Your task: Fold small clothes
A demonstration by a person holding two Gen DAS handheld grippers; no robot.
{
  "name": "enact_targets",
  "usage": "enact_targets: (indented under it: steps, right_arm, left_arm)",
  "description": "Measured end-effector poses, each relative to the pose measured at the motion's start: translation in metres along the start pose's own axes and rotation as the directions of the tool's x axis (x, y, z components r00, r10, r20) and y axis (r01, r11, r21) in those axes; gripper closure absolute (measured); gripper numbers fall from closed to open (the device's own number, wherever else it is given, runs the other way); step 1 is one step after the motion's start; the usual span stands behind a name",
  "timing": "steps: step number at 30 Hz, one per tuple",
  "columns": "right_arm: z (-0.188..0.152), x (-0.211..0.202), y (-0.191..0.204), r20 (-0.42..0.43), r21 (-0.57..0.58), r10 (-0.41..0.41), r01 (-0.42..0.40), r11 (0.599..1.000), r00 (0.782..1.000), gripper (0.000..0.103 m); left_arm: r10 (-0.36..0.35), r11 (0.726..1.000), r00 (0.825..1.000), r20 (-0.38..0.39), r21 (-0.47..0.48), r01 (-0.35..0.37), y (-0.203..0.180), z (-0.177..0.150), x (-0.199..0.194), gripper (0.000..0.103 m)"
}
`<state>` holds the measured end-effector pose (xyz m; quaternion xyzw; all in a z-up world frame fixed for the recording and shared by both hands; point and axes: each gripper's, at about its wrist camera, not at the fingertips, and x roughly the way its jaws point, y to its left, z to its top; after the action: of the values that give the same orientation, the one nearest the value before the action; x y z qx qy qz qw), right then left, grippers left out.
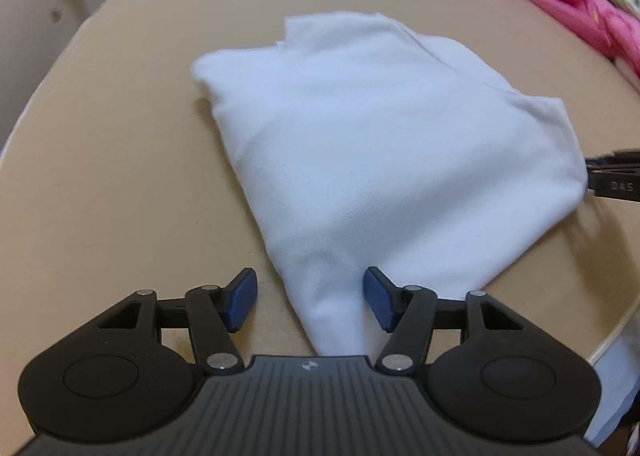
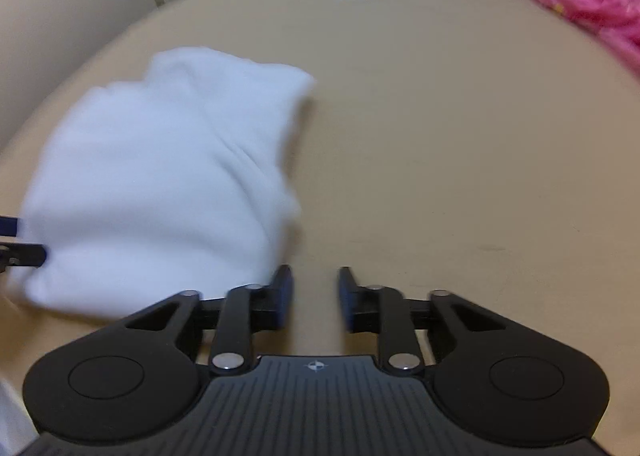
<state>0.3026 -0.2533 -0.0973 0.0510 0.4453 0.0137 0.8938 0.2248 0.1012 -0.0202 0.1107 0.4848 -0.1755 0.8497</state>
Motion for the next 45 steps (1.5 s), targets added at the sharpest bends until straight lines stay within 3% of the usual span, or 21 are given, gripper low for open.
enact_targets:
  steps: [2, 4, 5, 7, 10, 14, 17, 20, 24, 26, 28, 31, 45]
  right_arm:
    - [0.007, -0.025, -0.009, 0.047, 0.067, 0.031, -0.034, 0.997, 0.998, 0.077]
    - [0.011, -0.057, -0.009, 0.114, 0.023, 0.043, -0.046, 0.999, 0.993, 0.077]
    - [0.011, -0.075, -0.006, 0.151, -0.019, 0.043, -0.04, 0.999, 0.988, 0.074]
    - [0.007, -0.111, -0.002, 0.212, -0.085, 0.061, -0.043, 0.995, 0.975, 0.05]
    - [-0.015, -0.167, -0.006, 0.267, -0.162, 0.099, -0.056, 0.985, 0.959, 0.032]
    - [-0.032, -0.201, 0.001, 0.313, -0.175, 0.166, -0.115, 0.978, 0.935, 0.029]
    - [-0.055, -0.209, 0.002, 0.353, -0.108, 0.182, -0.154, 0.982, 0.918, 0.028]
    - [-0.077, -0.204, 0.004, 0.317, -0.056, 0.142, -0.131, 0.99, 0.938, 0.028]
    - [-0.081, -0.189, 0.019, 0.325, -0.093, 0.098, -0.071, 0.993, 0.941, 0.028]
    - [-0.083, -0.182, 0.019, 0.305, -0.067, 0.089, -0.072, 0.995, 0.948, 0.028]
    - [-0.083, -0.173, 0.022, 0.287, -0.055, 0.073, -0.06, 0.997, 0.955, 0.028]
    - [-0.08, -0.165, 0.028, 0.283, -0.081, 0.078, -0.057, 0.995, 0.956, 0.027]
    - [-0.081, -0.156, 0.041, 0.265, -0.124, 0.061, -0.028, 0.992, 0.962, 0.017]
  left_arm:
    - [0.022, 1.0, 0.996, 0.081, 0.004, -0.022, -0.005, 0.0, -0.03, 0.029]
    - [0.075, 0.997, 0.979, 0.191, -0.009, -0.075, -0.012, -0.007, -0.063, 0.018]
    - [0.098, 0.995, 0.968, 0.23, -0.015, -0.097, -0.014, -0.011, -0.077, 0.018]
    - [0.123, 0.992, 0.951, 0.284, -0.022, -0.121, -0.023, -0.021, -0.101, 0.015]
    - [0.164, 0.986, 0.924, 0.345, -0.03, -0.164, -0.045, -0.043, -0.136, 0.0]
    - [0.189, 0.981, 0.901, 0.391, -0.036, -0.19, -0.078, -0.069, -0.173, 0.0]
    - [0.205, 0.979, 0.899, 0.388, -0.098, -0.181, -0.099, -0.087, -0.181, 0.0]
    - [0.232, 0.968, 0.894, 0.383, -0.183, -0.173, -0.108, -0.107, -0.181, 0.0]
    - [0.245, 0.95, 0.919, 0.31, -0.268, -0.162, -0.11, -0.115, -0.167, 0.0]
    - [0.274, 0.937, 0.915, 0.296, -0.298, -0.184, -0.109, -0.112, -0.162, 0.0]
    - [0.302, 0.93, 0.907, 0.293, -0.302, -0.211, -0.108, -0.106, -0.156, 0.0]
    - [0.3, 0.927, 0.914, 0.273, -0.311, -0.211, -0.107, -0.102, -0.146, 0.0]
    - [0.304, 0.925, 0.909, 0.286, -0.317, -0.209, -0.106, -0.096, -0.135, 0.0]
